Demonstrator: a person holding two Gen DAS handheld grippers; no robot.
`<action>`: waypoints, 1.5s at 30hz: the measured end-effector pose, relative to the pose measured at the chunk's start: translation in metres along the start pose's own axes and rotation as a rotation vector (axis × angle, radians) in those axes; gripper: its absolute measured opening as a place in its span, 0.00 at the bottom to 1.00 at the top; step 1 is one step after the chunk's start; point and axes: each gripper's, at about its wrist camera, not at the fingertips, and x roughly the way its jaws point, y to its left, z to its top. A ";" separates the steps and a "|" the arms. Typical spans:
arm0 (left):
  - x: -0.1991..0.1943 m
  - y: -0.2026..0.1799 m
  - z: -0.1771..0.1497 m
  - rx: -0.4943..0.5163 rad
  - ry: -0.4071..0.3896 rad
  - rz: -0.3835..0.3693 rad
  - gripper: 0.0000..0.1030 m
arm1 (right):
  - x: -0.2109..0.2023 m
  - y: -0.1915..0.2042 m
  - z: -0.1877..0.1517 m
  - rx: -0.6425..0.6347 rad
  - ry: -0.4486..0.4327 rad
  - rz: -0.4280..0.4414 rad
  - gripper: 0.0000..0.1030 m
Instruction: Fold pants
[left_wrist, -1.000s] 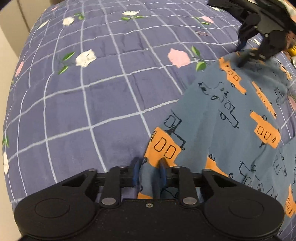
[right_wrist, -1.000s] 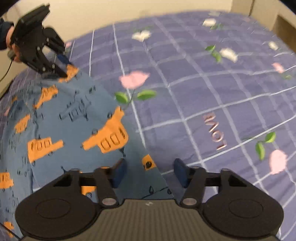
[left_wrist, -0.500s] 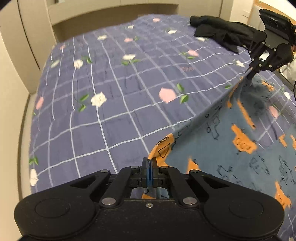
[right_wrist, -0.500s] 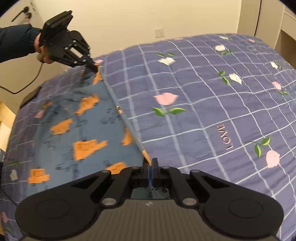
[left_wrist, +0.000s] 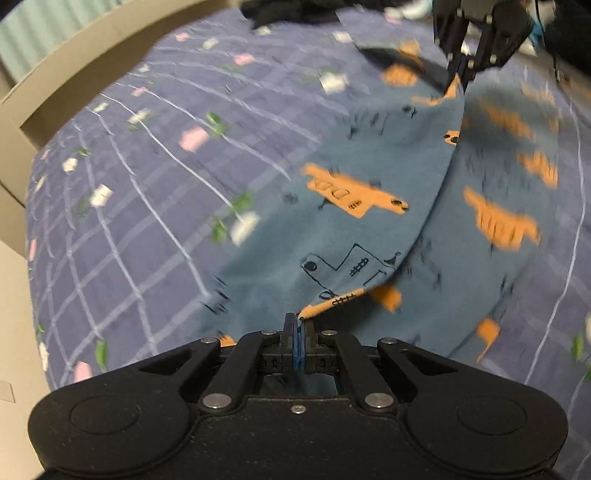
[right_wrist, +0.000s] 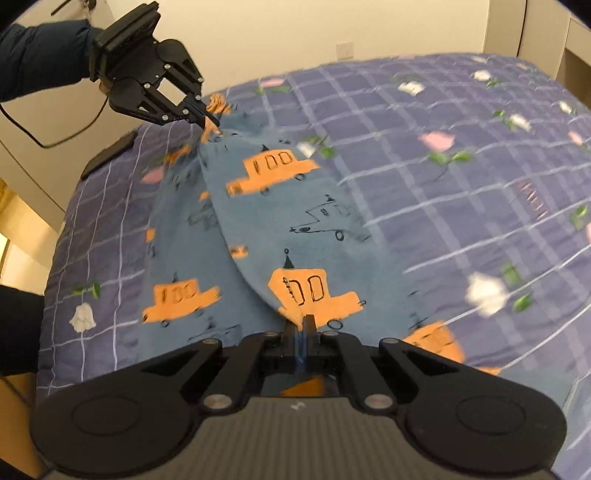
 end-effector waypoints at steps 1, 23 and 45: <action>0.008 -0.005 -0.004 0.010 0.013 0.012 0.01 | 0.008 0.006 -0.005 -0.007 0.002 -0.002 0.02; 0.031 -0.056 -0.029 0.200 -0.069 0.285 0.08 | 0.038 0.056 -0.045 -0.371 -0.015 -0.209 0.05; -0.011 -0.062 -0.055 0.140 -0.144 0.278 0.00 | -0.003 0.131 -0.073 -0.167 -0.156 -0.247 0.01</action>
